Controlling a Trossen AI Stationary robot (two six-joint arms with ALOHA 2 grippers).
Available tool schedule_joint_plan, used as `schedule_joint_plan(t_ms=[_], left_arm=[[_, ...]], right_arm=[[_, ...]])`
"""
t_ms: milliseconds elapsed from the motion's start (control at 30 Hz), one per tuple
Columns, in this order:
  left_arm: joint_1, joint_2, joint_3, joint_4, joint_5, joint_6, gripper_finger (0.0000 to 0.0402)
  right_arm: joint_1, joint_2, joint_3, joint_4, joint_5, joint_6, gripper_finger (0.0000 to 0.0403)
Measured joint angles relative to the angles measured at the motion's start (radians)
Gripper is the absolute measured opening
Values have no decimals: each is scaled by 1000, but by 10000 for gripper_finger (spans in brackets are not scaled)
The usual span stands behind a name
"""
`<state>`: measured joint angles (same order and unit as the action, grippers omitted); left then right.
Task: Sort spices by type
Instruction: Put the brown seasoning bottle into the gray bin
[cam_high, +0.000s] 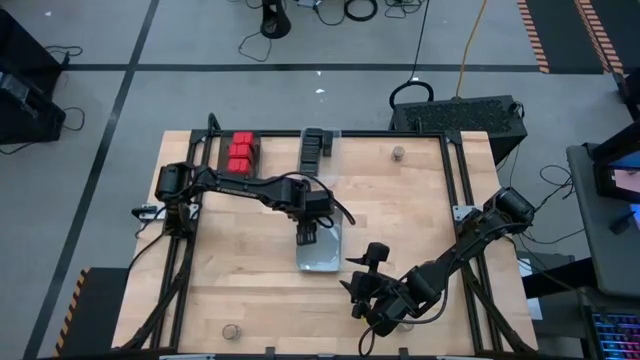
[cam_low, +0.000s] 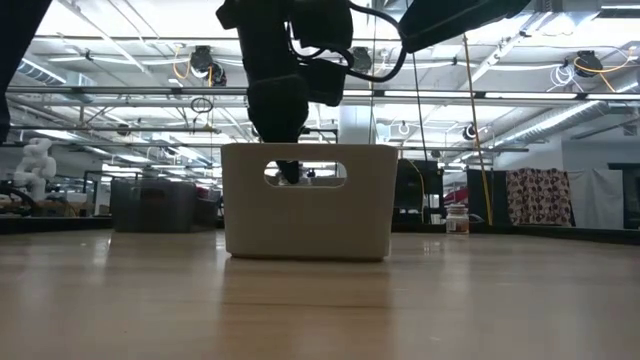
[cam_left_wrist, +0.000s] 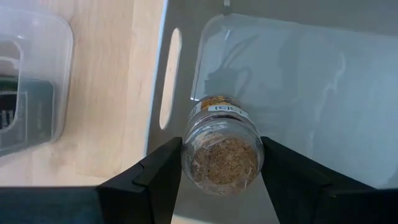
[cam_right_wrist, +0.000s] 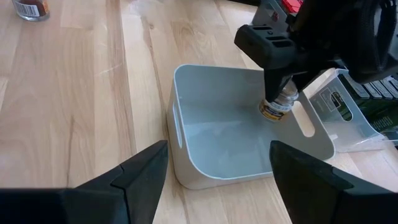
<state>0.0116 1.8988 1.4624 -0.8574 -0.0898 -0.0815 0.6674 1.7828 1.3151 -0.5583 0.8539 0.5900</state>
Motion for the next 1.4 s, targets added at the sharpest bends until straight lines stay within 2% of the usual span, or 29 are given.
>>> schedule_joint_plan(t_ms=[333, 667, 767, 1400], left_arm=[[3, 0, 0, -44, 34, -17, 214], [2, 0, 0, -43, -12, -51, 315], [2, 0, 0, -42, -12, -49, 332], [-47, 2, 0, 15, -15, 9, 336]], right_arm=[[0, 0, 0, 0, 0, -1, 263], [0, 0, 0, 0, 0, 0, 263], [0, 0, 0, 0, 0, -2, 263], [0, 0, 0, -11, -23, 0, 263]])
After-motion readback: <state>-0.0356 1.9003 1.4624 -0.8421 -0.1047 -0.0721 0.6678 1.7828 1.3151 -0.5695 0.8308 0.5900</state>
